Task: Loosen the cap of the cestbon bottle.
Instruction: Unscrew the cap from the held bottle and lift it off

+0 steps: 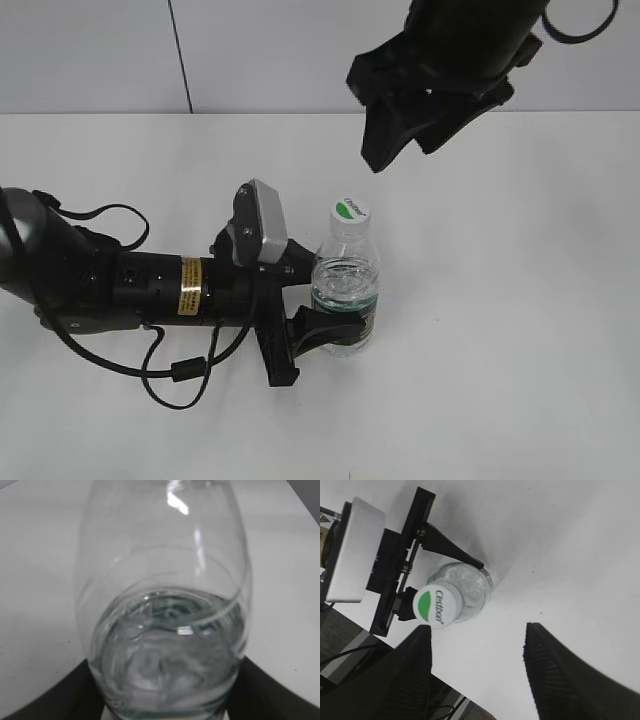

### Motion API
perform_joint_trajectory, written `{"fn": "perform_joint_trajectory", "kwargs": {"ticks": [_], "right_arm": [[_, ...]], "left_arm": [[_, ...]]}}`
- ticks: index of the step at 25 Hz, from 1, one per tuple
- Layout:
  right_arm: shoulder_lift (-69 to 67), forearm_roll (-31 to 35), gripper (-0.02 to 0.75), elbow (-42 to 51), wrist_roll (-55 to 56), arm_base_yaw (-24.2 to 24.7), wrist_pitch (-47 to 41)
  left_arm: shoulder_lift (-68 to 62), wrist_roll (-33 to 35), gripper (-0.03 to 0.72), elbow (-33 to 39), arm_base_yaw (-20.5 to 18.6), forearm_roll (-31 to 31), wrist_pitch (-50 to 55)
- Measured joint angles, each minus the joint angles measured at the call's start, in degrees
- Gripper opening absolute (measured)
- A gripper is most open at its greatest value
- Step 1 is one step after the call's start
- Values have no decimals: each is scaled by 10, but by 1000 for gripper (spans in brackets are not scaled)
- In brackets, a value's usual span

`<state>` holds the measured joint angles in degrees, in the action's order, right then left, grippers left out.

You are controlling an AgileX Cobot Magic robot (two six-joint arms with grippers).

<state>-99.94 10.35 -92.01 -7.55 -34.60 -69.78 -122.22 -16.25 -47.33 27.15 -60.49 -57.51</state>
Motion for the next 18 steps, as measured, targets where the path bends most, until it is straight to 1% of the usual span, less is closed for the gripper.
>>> {"fn": "perform_joint_trajectory", "kwargs": {"ticks": [8,18], "right_arm": [[-40,0,447,-2,12,-30,-1],[-69,-2,447,-2,20,-40,-1]], "left_arm": [[0,0,412,-1,0,0,3],[0,0,412,-1,0,0,3]]}}
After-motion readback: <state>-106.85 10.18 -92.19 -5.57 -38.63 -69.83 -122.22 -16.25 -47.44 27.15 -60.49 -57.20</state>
